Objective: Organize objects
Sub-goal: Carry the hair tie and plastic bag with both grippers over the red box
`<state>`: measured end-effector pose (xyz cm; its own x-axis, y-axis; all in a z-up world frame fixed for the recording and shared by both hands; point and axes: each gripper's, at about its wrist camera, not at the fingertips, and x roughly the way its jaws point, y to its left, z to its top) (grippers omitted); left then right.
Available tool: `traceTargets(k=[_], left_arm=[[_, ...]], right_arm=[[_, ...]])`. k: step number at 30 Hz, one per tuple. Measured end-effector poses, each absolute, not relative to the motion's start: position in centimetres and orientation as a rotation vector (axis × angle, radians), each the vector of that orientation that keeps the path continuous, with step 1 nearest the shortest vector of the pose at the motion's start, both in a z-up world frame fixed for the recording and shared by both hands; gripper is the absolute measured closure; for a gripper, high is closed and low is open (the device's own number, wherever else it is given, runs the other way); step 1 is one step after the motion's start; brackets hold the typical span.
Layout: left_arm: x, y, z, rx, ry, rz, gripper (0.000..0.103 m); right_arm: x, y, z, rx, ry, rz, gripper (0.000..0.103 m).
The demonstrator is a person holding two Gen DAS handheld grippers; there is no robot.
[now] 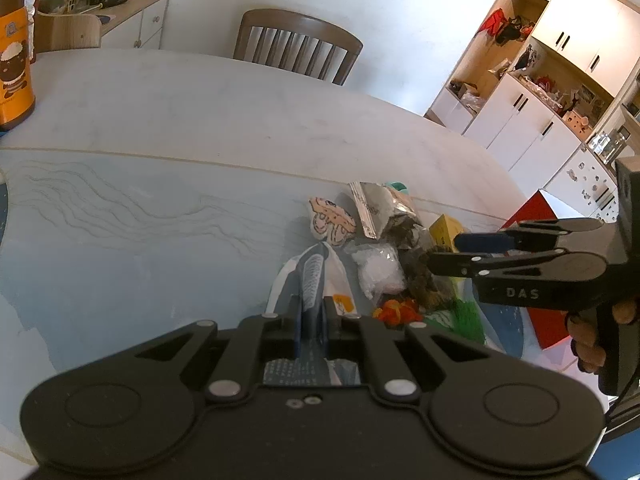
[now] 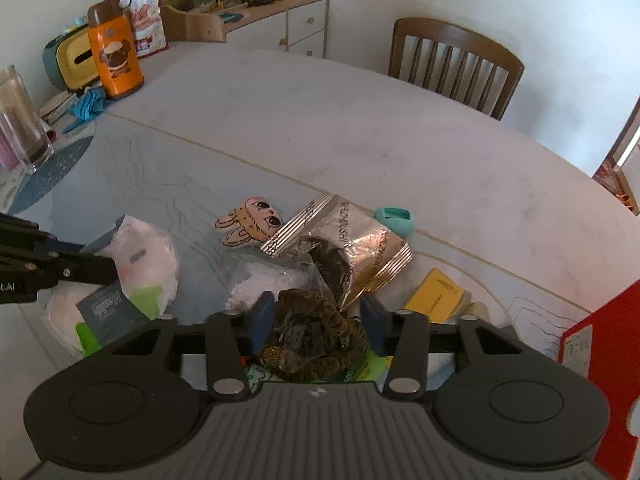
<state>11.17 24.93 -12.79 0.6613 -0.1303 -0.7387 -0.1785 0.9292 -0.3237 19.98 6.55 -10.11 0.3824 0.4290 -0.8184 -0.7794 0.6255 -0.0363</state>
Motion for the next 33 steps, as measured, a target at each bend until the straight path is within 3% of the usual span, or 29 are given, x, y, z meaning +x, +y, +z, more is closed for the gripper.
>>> traceTargets(k=[3,4,8,33], left_arm=[[11.3,25.0,-12.8,-0.391,0.855,0.026,0.096],[11.3,25.0,-12.8,-0.39,0.854,0.027,0.096],[11.3,24.9,-12.8,-0.39,0.852,0.027,0.096],[12.0,17.6,-6.3,-0.288,0.783,-0.09,0.096]], right_arm=[[19.8,6.6,-10.4,-0.468,0.877,0.822,0.082],[19.7,6.7,-10.4,-0.474,0.871,0.821,0.091],[19.4,6.1,-9.9,-0.458,0.863,0.814,0.096],[17.1,-6.4,1.0,-0.145,0.726,0.739,0.097]])
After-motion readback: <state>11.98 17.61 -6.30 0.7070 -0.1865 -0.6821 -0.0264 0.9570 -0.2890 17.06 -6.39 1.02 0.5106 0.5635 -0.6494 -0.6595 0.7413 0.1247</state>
